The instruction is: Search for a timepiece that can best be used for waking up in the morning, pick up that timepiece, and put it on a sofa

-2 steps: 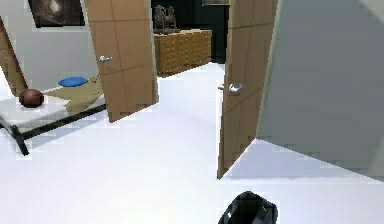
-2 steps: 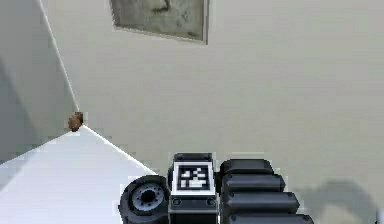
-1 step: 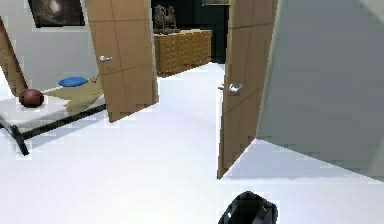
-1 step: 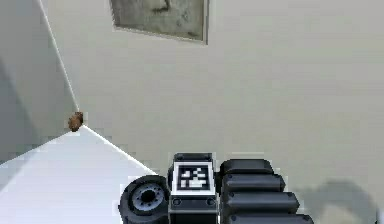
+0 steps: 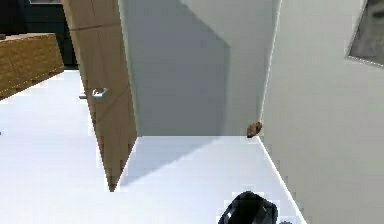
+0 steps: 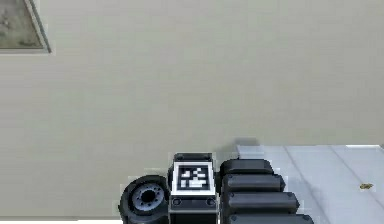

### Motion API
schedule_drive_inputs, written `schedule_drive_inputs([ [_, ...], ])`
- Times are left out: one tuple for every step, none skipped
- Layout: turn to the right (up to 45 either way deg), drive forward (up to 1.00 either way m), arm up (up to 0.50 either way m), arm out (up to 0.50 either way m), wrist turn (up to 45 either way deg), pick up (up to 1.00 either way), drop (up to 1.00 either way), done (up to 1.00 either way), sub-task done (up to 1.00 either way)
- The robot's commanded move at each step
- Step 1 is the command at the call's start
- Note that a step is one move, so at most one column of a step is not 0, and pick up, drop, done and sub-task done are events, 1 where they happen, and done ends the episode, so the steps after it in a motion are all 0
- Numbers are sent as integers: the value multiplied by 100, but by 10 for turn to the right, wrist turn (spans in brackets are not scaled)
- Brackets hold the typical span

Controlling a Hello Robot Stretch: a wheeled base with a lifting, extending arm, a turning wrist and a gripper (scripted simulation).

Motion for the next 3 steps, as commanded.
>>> schedule_drive_inputs([
  [0,20,0,0,0,0,0,0,0],
  [-450,0,0,0,0,0,0,0,0],
  [-330,0,0,0,0,0,0,0,0],
])
